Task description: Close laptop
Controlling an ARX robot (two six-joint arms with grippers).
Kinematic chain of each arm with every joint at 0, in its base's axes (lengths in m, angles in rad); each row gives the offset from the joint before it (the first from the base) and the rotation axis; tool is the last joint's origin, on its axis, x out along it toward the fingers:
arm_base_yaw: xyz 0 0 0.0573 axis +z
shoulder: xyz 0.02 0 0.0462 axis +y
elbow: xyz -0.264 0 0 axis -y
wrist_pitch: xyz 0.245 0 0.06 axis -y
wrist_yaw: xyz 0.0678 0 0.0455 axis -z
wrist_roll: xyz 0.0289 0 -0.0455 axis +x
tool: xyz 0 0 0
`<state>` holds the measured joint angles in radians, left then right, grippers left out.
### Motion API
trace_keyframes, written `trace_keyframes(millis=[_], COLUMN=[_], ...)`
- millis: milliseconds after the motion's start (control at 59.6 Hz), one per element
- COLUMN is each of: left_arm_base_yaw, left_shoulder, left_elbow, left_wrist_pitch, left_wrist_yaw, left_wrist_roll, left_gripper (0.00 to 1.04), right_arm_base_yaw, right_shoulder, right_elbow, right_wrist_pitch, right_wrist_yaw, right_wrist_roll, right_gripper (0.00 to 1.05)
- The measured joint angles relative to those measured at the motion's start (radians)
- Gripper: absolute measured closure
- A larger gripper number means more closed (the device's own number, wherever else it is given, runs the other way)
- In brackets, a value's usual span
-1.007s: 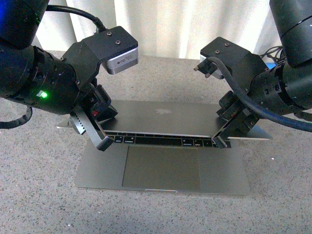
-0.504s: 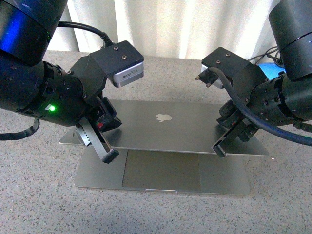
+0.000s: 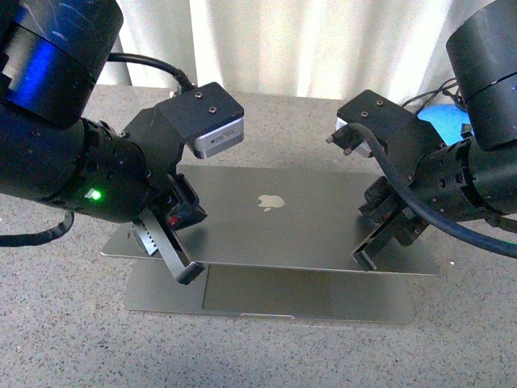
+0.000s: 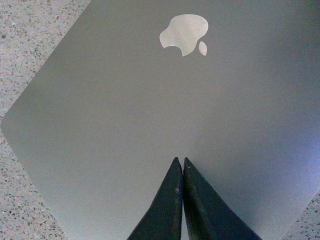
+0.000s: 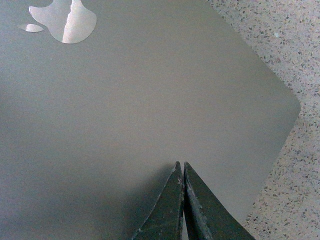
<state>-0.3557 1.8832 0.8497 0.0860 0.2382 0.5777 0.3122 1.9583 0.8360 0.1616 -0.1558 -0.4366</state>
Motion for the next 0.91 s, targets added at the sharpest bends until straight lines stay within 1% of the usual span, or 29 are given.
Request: trace_keyframes(millis=[319,906], left_arm_base_yaw=[-0.010,-0.011], left_shoulder=[0.014,0.041], left_elbow=[-0.003,-0.030], left_wrist_pitch=[0.009,0.053], left_wrist_yaw=[-0.001,0.001], left_wrist_roll=[-0.003,-0.015], left_gripper=[1.01,1.01], right_arm_base_yaw=[-0.002,-0.002], right_shoulder=[0.014,0.016], right_elbow=[-0.020,-0.023], right_wrist_pitch=[0.024,0.024], right_wrist_yaw=[-0.011,-0.009], right_wrist_roll=[0.017,0.021], right_gripper=[1.04,1.04])
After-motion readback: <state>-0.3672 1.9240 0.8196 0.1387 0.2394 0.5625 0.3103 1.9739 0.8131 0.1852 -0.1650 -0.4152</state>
